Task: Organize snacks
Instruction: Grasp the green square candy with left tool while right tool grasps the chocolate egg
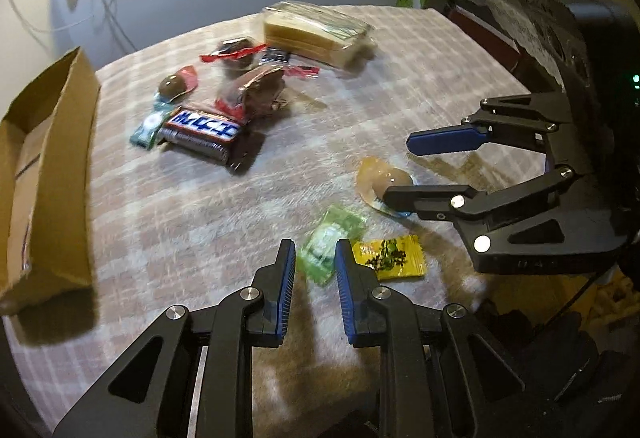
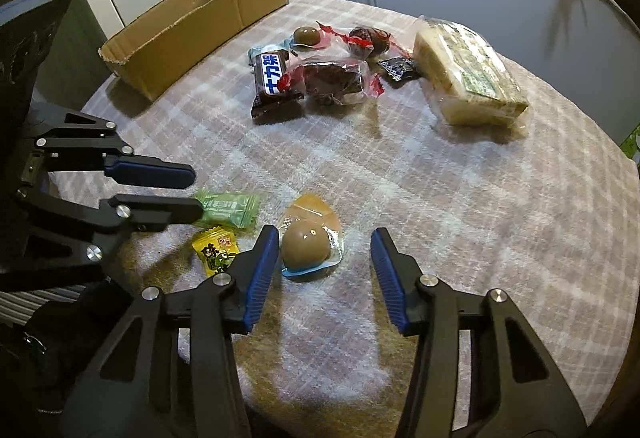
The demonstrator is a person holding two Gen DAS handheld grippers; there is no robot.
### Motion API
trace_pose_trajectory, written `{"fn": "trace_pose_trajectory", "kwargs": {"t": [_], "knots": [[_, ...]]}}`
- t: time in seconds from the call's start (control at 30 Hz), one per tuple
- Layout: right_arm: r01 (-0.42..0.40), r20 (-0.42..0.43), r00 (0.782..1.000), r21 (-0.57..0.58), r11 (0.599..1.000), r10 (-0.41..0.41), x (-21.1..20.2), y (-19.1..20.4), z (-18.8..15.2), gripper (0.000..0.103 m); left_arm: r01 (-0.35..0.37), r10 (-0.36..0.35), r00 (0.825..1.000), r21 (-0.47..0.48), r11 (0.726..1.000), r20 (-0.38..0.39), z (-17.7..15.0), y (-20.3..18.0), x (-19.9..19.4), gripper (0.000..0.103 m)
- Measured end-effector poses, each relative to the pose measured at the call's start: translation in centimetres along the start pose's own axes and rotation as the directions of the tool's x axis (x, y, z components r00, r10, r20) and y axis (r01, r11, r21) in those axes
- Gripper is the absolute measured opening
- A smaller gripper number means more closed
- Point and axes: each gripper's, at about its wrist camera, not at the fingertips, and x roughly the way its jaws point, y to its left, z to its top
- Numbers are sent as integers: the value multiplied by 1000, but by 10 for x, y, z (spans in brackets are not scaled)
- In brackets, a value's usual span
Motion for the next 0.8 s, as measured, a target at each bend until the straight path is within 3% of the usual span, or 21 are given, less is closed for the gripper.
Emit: {"fn": "trace_pose_trajectory", "kwargs": {"t": [0.2, 0.37, 0.6, 0.8], "knots": [[-21, -33, 999, -2, 1000, 21, 8, -2, 1, 50, 3, 2, 998, 72, 997, -66, 11, -7, 11, 20], [-38, -49, 998, -7, 999, 37, 12, -5, 4, 50, -5, 19, 993, 120, 993, -114, 16, -12, 20, 27], [-22, -70, 997, -62, 998, 18, 19, 2, 9, 50, -1, 14, 994, 112, 994, -113, 18, -11, 21, 27], [-12, -78, 997, -85, 996, 5, 20, 6, 11, 47, 8, 0, 995, 75, 997, -101, 18, -5, 18, 21]]}}
